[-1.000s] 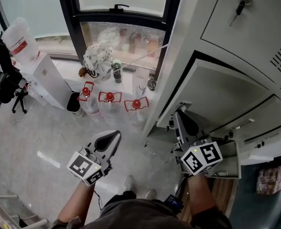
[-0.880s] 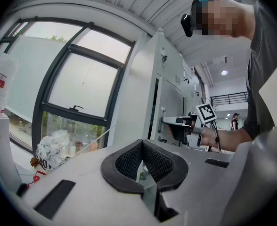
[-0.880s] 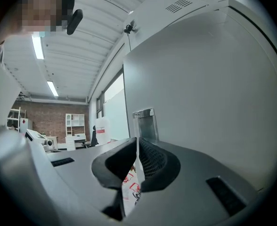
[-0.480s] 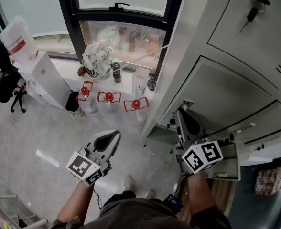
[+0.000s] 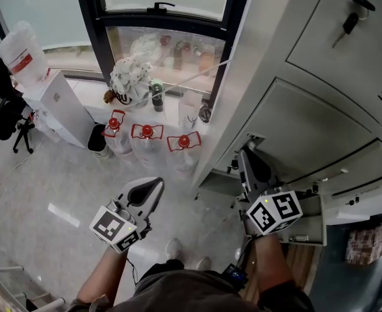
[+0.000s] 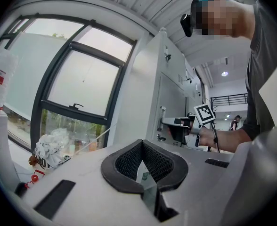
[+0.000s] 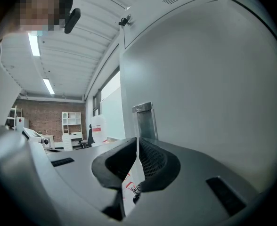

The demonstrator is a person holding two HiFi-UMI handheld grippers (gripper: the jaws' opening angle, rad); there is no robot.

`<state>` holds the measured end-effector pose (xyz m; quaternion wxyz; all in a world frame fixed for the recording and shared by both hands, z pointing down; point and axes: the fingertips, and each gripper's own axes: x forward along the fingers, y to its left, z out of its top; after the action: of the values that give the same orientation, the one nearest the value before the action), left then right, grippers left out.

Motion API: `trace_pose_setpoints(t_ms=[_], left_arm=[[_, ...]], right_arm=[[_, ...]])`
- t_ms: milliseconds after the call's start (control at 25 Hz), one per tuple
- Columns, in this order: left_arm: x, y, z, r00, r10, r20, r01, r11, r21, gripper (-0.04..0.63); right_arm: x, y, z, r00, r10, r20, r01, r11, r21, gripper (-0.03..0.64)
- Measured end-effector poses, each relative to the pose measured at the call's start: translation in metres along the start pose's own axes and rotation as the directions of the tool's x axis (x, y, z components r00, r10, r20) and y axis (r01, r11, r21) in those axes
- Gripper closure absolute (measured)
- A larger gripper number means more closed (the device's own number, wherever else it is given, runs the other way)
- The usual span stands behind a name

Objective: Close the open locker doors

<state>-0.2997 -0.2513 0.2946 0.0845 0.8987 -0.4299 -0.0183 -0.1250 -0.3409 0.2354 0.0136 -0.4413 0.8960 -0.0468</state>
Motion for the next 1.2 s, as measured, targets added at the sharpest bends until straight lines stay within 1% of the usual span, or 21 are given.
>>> trace_pose_setpoints(t_ms=[480, 920, 1040, 1200], left_arm=[[-0.005, 0.002, 0.001, 1.000, 0.006, 0.002, -0.006, 1.000, 0.001, 0.584], [-0.016, -0.003, 0.003, 1.000, 0.011, 0.003, -0.011, 1.000, 0.009, 0.584], [-0.016, -0.008, 0.004, 1.000, 0.004, 0.004, -0.004, 1.000, 0.012, 0.584], [-0.011, -0.021, 0.008, 1.000, -0.024, 0.013, 0.024, 0.999, 0.022, 0.584]], right_arm=[[0.004, -0.004, 0.000, 1.000, -0.018, -0.003, 0.018, 1.000, -0.001, 0.603], [0.002, -0.003, -0.001, 1.000, -0.020, 0.002, 0.020, 0.999, 0.027, 0.603], [-0.003, 0.000, 0.003, 1.000, -0.017, 0.010, 0.017, 1.000, 0.024, 0.603], [-0.018, 0.004, 0.009, 1.000, -0.018, 0.022, 0.017, 1.000, 0.008, 0.603]])
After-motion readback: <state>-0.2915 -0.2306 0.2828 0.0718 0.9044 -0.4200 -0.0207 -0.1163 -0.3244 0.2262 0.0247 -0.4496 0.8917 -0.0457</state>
